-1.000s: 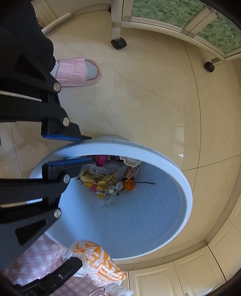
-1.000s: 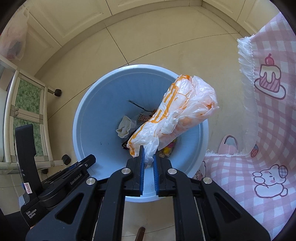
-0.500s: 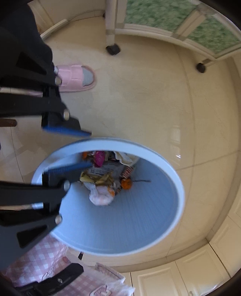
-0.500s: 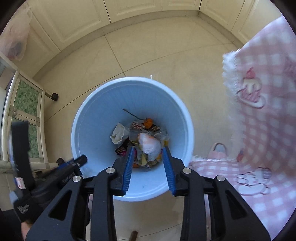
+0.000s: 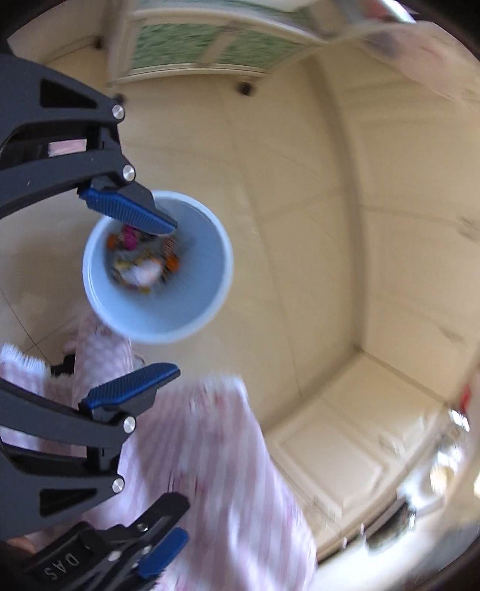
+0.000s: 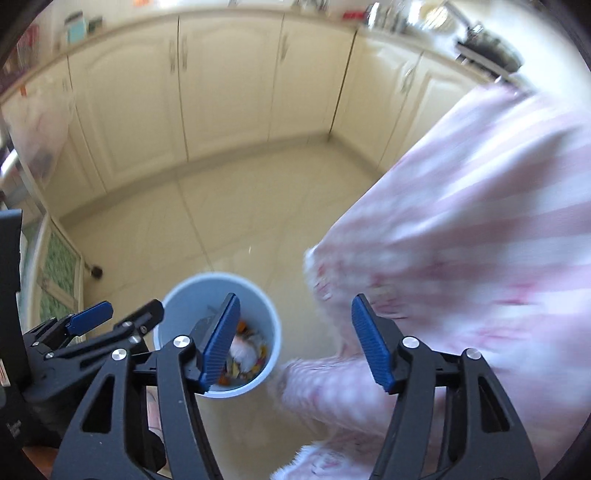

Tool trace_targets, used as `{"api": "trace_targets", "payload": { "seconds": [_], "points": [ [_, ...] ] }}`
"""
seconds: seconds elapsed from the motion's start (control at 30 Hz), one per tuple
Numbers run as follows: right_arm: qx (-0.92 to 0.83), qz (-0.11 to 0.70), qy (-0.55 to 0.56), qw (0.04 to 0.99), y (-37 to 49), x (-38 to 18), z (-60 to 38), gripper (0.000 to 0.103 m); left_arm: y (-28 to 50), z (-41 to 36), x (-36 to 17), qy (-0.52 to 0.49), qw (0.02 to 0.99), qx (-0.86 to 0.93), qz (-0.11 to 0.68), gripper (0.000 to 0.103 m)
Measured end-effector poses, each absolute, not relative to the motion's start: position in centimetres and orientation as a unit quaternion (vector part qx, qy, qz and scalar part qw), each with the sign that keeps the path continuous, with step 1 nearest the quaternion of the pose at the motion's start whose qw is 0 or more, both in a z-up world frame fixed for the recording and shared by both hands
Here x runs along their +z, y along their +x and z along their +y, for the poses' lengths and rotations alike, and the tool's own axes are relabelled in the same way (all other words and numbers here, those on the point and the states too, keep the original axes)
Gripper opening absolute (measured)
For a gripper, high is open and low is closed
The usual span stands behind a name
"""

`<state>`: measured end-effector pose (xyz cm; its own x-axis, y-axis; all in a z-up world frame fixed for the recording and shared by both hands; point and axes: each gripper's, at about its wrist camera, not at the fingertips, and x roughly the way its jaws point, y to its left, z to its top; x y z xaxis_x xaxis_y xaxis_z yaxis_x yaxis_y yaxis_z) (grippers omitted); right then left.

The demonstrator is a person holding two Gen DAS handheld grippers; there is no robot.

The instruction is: Collect trash

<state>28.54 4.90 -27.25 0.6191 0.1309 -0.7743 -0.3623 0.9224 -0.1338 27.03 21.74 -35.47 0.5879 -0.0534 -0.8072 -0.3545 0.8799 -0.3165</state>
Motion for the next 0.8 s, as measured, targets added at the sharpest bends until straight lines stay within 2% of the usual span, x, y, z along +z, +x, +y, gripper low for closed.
{"api": "trace_targets", "payload": {
  "seconds": [0.17, 0.23, 0.37, 0.5, 0.8],
  "points": [
    [0.125, 0.342, -0.142, 0.920, 23.7, -19.9, 1.9, 0.070, 24.1, 19.2, -27.8, -0.207, 0.899, 0.057, 0.381, 0.077],
    [0.115, 0.307, -0.146, 0.933, 21.4, -16.9, 0.3, 0.079, 22.6, 17.8, -24.7, -0.189, 0.913, 0.046, 0.358, 0.079],
    [0.086, 0.244, -0.141, 0.956, 17.4, -12.2, -3.3, 0.083, 19.7, 15.1, -19.3, -0.160, 0.937, 0.025, 0.311, 0.084],
    [0.066, 0.214, -0.121, 0.967, 14.8, -9.1, -6.1, 0.090, 16.7, 12.2, -14.2, -0.131, 0.954, 0.001, 0.270, 0.088],
    [0.004, 0.159, -0.088, 0.983, 8.9, -5.1, -12.6, 0.095, 10.6, 4.6, -6.1, -0.065, 0.976, -0.051, 0.201, 0.094]
  ]
}}
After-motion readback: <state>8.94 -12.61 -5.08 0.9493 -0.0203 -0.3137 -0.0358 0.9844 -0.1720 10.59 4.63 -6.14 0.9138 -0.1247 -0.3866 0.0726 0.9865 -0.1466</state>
